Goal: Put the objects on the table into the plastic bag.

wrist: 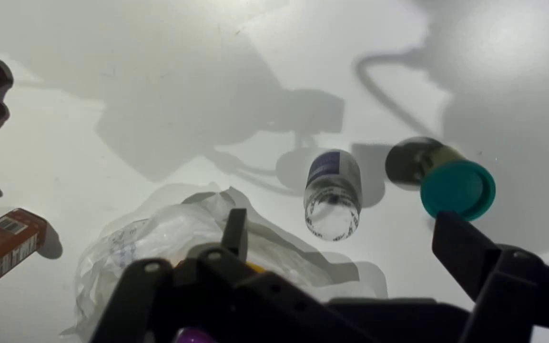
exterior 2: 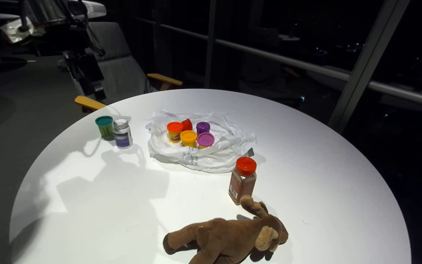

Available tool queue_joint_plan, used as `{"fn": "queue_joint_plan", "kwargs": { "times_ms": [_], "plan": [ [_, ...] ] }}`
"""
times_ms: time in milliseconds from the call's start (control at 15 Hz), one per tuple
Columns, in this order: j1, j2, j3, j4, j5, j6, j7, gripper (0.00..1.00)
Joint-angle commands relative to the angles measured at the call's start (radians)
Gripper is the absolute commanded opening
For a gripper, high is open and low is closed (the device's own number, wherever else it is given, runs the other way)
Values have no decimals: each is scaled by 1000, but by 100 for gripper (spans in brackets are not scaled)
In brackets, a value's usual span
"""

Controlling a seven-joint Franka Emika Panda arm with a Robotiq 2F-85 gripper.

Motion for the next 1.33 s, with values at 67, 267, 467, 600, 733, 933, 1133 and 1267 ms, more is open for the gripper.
{"fn": "queue_joint_plan", "kwargs": {
  "times_ms": [67, 267, 467, 600, 733, 933, 1133, 1267],
  "plan": [
    [-138, -7, 139, -87, -11, 118, -41, 100],
    [-183, 10, 159, -132, -44, 233, -28, 100],
    [-210, 30, 151, -165, -41, 331, -42, 100],
    [-216, 47, 138, -177, -41, 395, -45, 100],
    [-225, 63, 134, -181, -25, 448, -58, 100],
    [-237, 92, 134, -172, -1, 499, -85, 100],
    [-238, 121, 126, -155, 18, 531, -104, 100],
    [-239, 136, 124, -144, 35, 543, -119, 95]
  ]
}}
